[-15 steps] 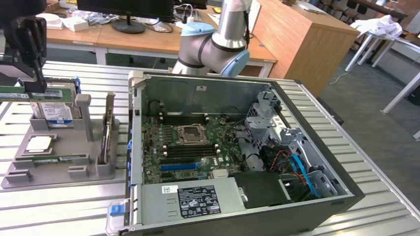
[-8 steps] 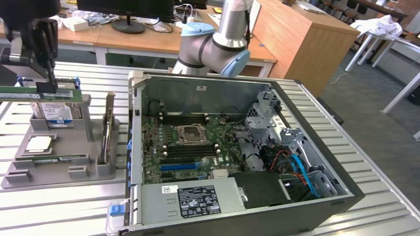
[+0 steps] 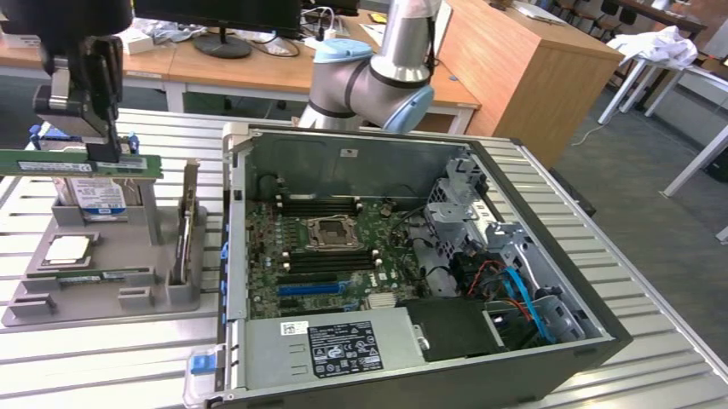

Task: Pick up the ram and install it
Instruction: 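Pick up the ram and move it above insertion slot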

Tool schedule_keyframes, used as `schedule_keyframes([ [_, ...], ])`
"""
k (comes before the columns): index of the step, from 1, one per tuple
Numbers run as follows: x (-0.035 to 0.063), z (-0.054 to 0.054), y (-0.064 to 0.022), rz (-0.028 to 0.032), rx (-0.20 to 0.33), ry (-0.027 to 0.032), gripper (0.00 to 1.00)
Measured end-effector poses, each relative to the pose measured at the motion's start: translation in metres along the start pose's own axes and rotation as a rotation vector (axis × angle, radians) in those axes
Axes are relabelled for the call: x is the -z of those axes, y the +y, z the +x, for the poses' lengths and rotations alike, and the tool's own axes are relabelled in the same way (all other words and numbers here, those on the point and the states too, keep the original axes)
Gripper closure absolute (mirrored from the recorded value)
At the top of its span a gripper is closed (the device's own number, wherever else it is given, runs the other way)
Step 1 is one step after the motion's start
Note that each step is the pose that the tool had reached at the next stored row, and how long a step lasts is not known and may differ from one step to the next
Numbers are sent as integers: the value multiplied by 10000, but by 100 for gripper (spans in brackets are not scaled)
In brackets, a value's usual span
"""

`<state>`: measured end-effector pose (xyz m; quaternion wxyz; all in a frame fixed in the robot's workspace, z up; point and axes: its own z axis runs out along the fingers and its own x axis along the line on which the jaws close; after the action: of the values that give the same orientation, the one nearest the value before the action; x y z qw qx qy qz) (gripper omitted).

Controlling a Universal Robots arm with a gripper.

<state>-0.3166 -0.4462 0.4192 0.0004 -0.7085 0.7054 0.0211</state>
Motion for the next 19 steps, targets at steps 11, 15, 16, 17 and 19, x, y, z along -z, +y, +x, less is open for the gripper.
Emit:
schedule_keyframes([
  [11,6,1,-203,0,1,0,89],
  [15,8,1,-292,0,0,0,89],
  [16,9,1,-319,1,0,-1,89],
  [17,10,1,-345,0,-1,-1,89],
  [19,11,2,-407,1,1,-1,89],
])
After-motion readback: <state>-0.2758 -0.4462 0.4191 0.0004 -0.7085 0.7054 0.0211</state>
